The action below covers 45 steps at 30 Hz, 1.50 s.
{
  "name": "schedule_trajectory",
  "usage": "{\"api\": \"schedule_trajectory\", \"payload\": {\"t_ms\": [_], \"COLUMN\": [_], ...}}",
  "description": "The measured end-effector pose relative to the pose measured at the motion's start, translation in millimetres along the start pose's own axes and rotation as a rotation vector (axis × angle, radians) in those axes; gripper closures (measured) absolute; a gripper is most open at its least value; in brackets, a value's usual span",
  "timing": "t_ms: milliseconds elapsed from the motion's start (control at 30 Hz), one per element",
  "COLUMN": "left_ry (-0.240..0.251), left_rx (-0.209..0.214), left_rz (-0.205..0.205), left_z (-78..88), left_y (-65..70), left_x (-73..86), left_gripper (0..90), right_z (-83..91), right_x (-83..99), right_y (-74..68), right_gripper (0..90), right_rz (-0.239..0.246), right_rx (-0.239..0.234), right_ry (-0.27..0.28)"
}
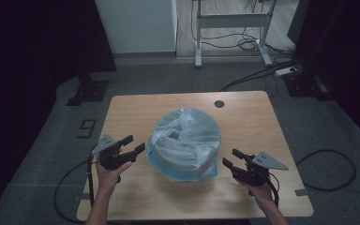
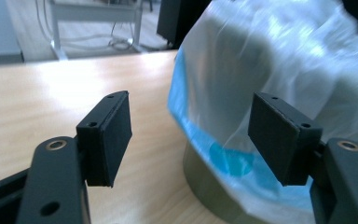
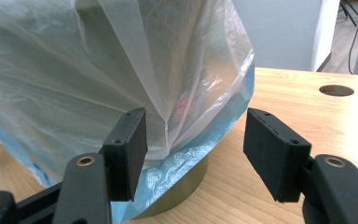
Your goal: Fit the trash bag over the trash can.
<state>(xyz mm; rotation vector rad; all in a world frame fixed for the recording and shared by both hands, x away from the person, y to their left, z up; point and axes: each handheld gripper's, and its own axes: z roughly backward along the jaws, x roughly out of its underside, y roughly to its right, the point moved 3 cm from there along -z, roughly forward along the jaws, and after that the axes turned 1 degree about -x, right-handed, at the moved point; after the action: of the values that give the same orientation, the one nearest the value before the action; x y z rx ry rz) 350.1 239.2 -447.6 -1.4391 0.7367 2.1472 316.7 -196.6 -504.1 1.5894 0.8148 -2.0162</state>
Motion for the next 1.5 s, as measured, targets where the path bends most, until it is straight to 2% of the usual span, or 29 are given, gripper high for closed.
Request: {"api": "schedule_trajectory", "payload": {"t_ms": [100,133,167,267,400,467,600,700,867,967,1000,1067,1133,1233,1300,1333,1367,1400,1500], "left_ry": [0.017,0.017,0.026,0.048,0.034,0.036,0.051,0.027,-0.011,-0.067,-0.067,-0.153,-0.211,-0.323,-0.391,-0.391,-0.444,-0.471,-0.548], "left_rx": [0.040,0.040,0.092,0.170,0.202,0.216,0.278,0.326,0.362,0.395,0.395,0.411,0.414,0.419,0.421,0.421,0.422,0.421,0.398], "left_rz": [-0.048,-0.048,-0.081,-0.115,-0.169,-0.183,-0.174,-0.162,-0.162,-0.185,-0.185,-0.227,-0.259,-0.314,-0.339,-0.339,-0.358,-0.364,-0.388], "left_z": [0.5,0.5,-0.6,-5.7,-17.4,-21.7,-27.1,-31.1,-44.9,-57.4,-57.4,-71.8,-79.8,-92.6,-98.4,-98.4,-102.1,-103.8,-108.8], "left_y": [5.4,5.4,10.0,16.5,21.1,22.7,23.5,20.0,16.7,18.8,18.8,23.2,26.4,33.3,37.1,37.1,39.6,40.7,43.7], "left_x": [-13.3,-13.3,-24.3,-43.5,-62.7,-68.0,-70.2,-72.1,-81.3,-88.0,-88.0,-92.5,-93.6,-93.0,-92.5,-92.5,-92.7,-92.6,-90.8], "left_gripper": [31.0,32.2,33.9,35.6,36.0,36.0,35.9,36.1,37.6,41.2,41.9,44.4,47.0,51.2,55.5,57.5,59.0,60.0,60.5], "right_z": [7.8,9.5,11.6,15.7,17.7,19.1,22.7,24.0,23.7,22.7,22.7,22.7,23.0,22.7,22.3,22.3,22.4,22.5,22.5], "right_x": [0.6,1.0,1.8,4.1,7.3,8.5,9.5,11.0,10.9,11.2,11.2,12.2,13.3,14.8,15.2,15.0,14.8,14.5,14.1], "right_y": [4.0,5.4,7.9,13.5,17.3,18.0,19.2,20.2,19.3,20.3,20.3,22.1,22.8,23.0,22.5,22.1,21.4,20.8,19.5], "right_gripper": [38.0,38.9,39.7,41.2,42.3,42.6,43.4,43.1,42.8,42.8,42.8,42.9,42.9,43.0,43.1,43.2,43.2,43.3,43.3], "right_rz": [-0.009,-0.013,-0.023,-0.051,-0.063,-0.065,-0.077,-0.084,-0.081,-0.084,-0.084,-0.088,-0.097,-0.095,-0.095,-0.095,-0.094,-0.092,-0.089], "right_rx": [-0.013,-0.017,-0.026,-0.028,-0.019,-0.017,-0.021,-0.013,-0.008,-0.007,-0.007,-0.007,-0.007,-0.008,-0.011,-0.014,-0.018,-0.021,-0.024], "right_ry": [0.011,0.011,0.008,0.013,0.011,0.011,0.009,0.007,0.008,0.006,0.006,0.000,-0.004,-0.009,-0.013,-0.013,-0.012,-0.012,-0.012]}}
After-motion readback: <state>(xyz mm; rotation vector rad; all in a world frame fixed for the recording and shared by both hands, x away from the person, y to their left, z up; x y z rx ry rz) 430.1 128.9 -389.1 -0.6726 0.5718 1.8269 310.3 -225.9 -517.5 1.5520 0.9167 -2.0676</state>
